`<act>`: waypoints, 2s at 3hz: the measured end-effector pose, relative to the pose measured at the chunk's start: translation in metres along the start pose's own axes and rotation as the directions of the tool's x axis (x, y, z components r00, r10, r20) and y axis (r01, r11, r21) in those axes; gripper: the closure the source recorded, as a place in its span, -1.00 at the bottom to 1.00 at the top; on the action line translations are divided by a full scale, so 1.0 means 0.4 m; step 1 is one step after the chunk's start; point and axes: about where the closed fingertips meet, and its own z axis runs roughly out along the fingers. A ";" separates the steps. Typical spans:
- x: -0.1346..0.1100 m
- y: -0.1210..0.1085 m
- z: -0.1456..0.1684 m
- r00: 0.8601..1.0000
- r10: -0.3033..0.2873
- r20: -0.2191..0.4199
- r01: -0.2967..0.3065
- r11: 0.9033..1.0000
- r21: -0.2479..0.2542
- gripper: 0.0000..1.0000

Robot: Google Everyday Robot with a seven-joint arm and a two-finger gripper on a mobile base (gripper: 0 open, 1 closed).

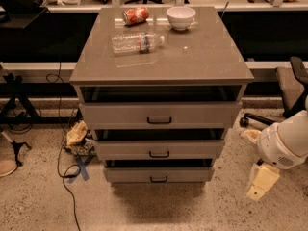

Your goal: Open middle drawer

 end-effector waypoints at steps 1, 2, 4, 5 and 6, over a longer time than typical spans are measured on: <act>0.003 0.000 0.014 1.000 -0.001 0.004 0.001 1.000 -0.010 -1.00; 0.016 -0.016 0.102 0.997 -0.073 0.024 0.073 0.997 -0.003 -1.00; -0.008 -0.148 0.437 0.950 -0.307 0.054 0.306 0.952 0.021 -1.00; -0.008 -0.148 0.437 0.950 -0.306 0.053 0.306 0.952 0.021 -1.00; 0.029 -0.179 0.486 0.955 -0.296 0.014 0.295 0.953 0.063 -1.00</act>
Offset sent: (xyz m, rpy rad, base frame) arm 0.0281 0.0228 -0.1154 0.0382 -0.1199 0.2059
